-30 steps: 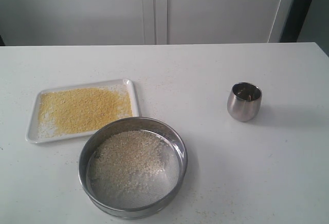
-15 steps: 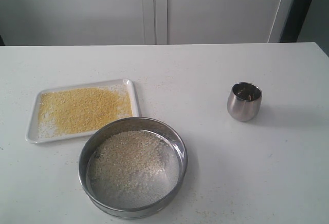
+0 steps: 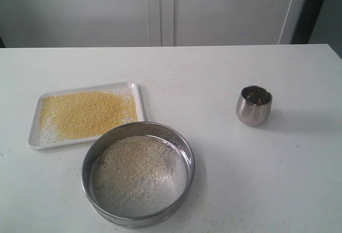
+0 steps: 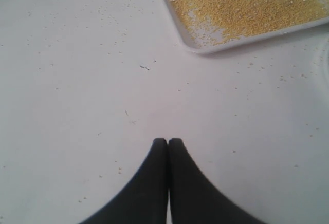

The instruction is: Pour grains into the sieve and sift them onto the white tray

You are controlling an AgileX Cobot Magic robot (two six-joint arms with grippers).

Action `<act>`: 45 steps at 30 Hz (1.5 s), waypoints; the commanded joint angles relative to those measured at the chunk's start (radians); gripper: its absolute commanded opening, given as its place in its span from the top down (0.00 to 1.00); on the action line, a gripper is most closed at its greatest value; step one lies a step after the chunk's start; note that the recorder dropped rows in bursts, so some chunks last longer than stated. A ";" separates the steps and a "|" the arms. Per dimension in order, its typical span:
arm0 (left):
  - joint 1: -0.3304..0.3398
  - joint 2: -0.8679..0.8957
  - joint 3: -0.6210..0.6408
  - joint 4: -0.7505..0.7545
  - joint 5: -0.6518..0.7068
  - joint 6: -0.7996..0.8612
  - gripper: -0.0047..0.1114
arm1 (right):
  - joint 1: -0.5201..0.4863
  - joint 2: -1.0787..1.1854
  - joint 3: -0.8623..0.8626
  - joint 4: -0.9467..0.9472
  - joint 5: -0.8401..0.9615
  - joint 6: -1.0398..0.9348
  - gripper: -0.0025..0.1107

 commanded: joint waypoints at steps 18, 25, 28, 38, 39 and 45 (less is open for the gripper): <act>0.001 -0.004 0.010 0.000 -0.001 -0.010 0.96 | -0.005 -0.329 0.139 0.128 -0.014 0.003 0.98; 0.001 -0.004 0.010 0.000 -0.001 -0.010 0.96 | -0.003 -0.429 0.180 0.128 -0.017 0.003 0.98; 0.001 -0.004 0.010 0.000 -0.001 -0.010 0.96 | -0.003 -0.476 0.206 0.128 -0.027 0.003 0.98; 0.001 -0.004 0.010 0.000 -0.001 -0.010 0.96 | -0.003 -0.610 0.320 0.126 -0.087 -0.020 0.98; 0.001 -0.004 0.010 0.000 -0.001 -0.010 0.96 | -0.003 -0.616 0.326 0.126 -0.091 -0.020 0.98; 0.001 -0.004 0.010 0.000 -0.001 -0.010 0.96 | -0.003 -0.641 0.368 0.126 -0.119 -0.054 0.98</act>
